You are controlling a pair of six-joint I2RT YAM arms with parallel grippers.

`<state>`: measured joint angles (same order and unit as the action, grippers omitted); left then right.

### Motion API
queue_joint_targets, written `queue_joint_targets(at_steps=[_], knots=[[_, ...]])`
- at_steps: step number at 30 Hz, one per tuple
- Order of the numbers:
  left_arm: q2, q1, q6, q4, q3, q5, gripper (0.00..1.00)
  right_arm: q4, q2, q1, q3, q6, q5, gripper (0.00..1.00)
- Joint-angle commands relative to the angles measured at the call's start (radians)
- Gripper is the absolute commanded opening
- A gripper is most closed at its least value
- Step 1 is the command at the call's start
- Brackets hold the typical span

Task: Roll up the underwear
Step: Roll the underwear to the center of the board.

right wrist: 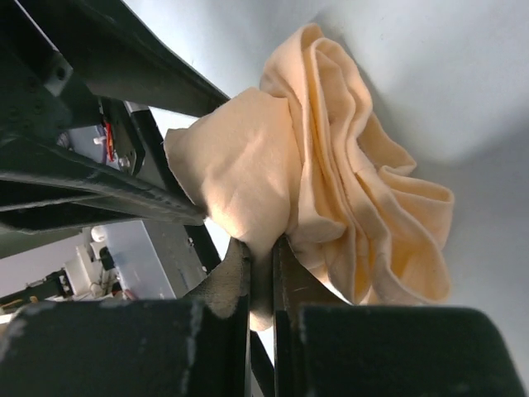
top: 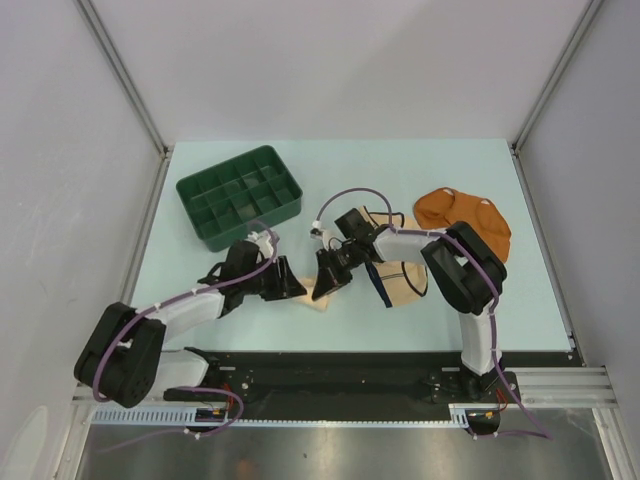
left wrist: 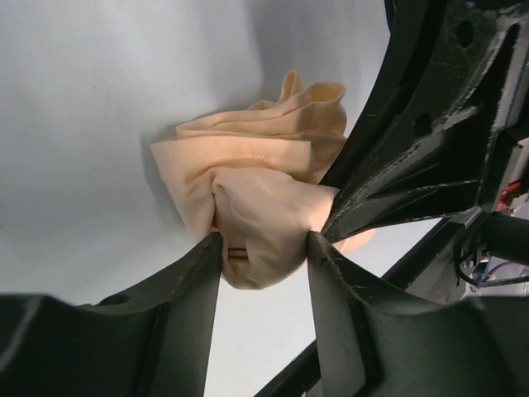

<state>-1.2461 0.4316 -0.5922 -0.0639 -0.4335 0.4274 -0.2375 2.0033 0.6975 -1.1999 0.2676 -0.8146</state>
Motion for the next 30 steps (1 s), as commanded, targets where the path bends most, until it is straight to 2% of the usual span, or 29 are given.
queue_joint_targets(at_steps=[1,4,6,7,9,10,11,14,22,30], knots=[[-0.048,0.019,0.019,-0.068,-0.01,0.024,0.44,-0.028,0.072,-0.039,0.005,-0.031,0.173,0.0],[-0.09,0.019,0.017,-0.065,-0.014,0.004,0.25,-0.026,0.072,-0.043,0.003,-0.027,0.172,0.0],[-0.133,0.021,0.015,-0.051,-0.033,-0.012,0.16,-0.028,0.061,-0.043,0.002,-0.028,0.167,0.01],[-0.15,0.022,0.02,-0.041,-0.042,-0.015,0.13,-0.028,0.054,-0.043,0.002,-0.025,0.164,0.04],[-0.183,0.022,0.031,-0.001,-0.08,-0.021,0.08,-0.028,0.029,-0.043,0.0,-0.024,0.155,0.19],[-0.208,0.022,0.046,0.01,-0.089,-0.021,0.07,-0.028,0.019,-0.044,-0.003,-0.019,0.146,0.25],[-0.219,0.024,0.052,0.027,-0.105,-0.022,0.06,-0.028,0.009,-0.047,-0.004,-0.016,0.128,0.39],[-0.239,0.025,0.075,0.056,-0.126,-0.047,0.04,-0.04,-0.032,-0.049,-0.018,-0.016,0.097,0.52],[-0.231,0.047,0.094,0.099,-0.131,-0.073,0.01,-0.082,-0.133,-0.09,-0.036,-0.027,0.144,0.64],[-0.236,0.062,0.095,0.11,-0.143,-0.076,0.0,-0.056,-0.055,-0.104,-0.035,-0.036,0.141,0.66]])
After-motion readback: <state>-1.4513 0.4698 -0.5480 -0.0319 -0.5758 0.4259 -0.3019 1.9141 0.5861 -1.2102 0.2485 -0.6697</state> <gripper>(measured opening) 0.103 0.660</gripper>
